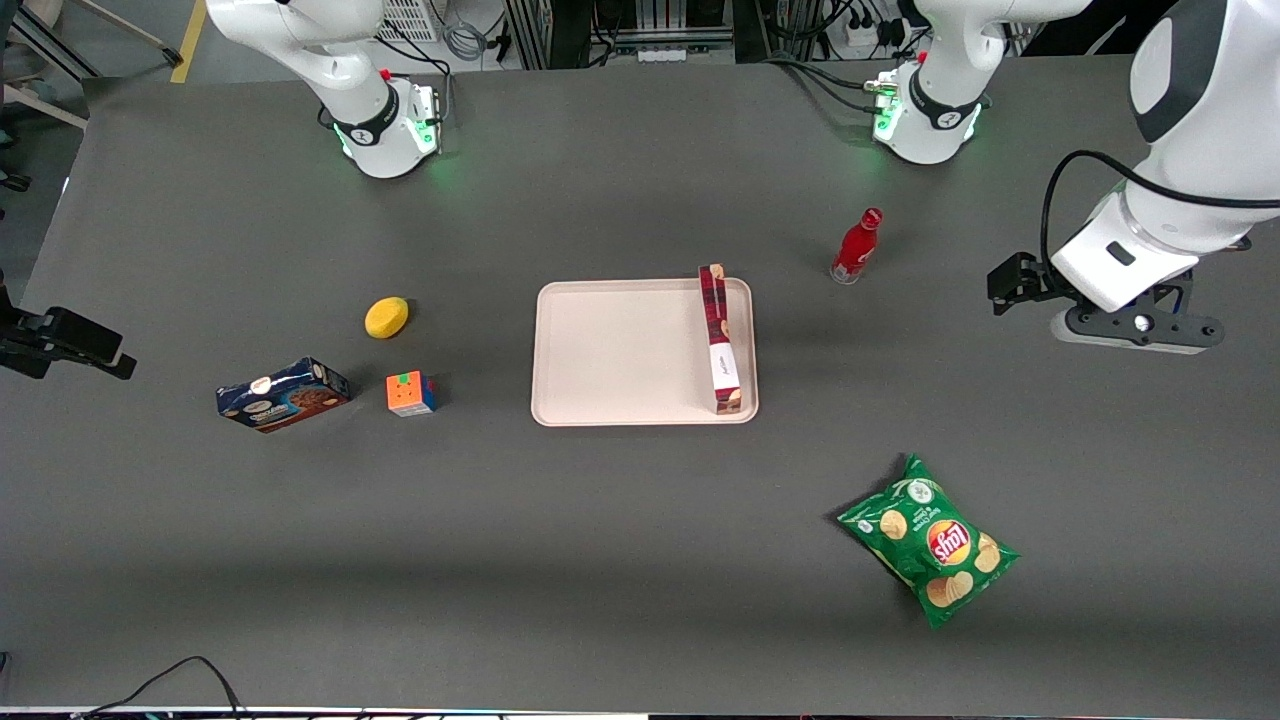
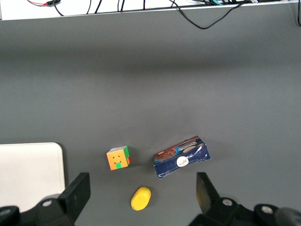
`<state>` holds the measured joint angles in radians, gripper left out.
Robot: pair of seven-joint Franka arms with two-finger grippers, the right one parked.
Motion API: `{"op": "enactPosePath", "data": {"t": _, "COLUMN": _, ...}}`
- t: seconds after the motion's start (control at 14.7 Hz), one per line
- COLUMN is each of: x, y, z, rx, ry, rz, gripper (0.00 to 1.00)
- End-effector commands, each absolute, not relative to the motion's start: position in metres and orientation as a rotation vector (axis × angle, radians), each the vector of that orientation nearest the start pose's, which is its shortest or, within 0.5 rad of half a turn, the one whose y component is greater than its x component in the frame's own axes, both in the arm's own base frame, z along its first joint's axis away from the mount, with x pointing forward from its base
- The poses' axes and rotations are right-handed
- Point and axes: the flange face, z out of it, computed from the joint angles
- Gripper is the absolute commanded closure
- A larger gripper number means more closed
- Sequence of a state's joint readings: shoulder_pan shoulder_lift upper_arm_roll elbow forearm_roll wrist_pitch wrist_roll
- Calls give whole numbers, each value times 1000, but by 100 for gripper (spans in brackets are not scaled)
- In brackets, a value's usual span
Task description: Place red cookie box on tray
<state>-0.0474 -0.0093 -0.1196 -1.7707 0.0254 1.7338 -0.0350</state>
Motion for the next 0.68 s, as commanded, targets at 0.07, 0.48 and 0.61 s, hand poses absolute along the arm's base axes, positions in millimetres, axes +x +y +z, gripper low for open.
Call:
{"op": "enactPosePath", "data": {"t": 0.07, "x": 553, "y": -87, "z": 552, "rx": -3100, "ry": 179, "rz": 66, "gripper": 0}}
{"op": "enactPosePath", "data": {"t": 0.48, "x": 555, "y": -85, "z": 546, "rx": -3100, "ry": 170, "rz": 82, "gripper": 0}}
{"op": "enactPosePath", "data": {"t": 0.61, "x": 555, "y": -83, "z": 545, "rx": -3100, "ry": 167, "rz": 87, "gripper": 0}}
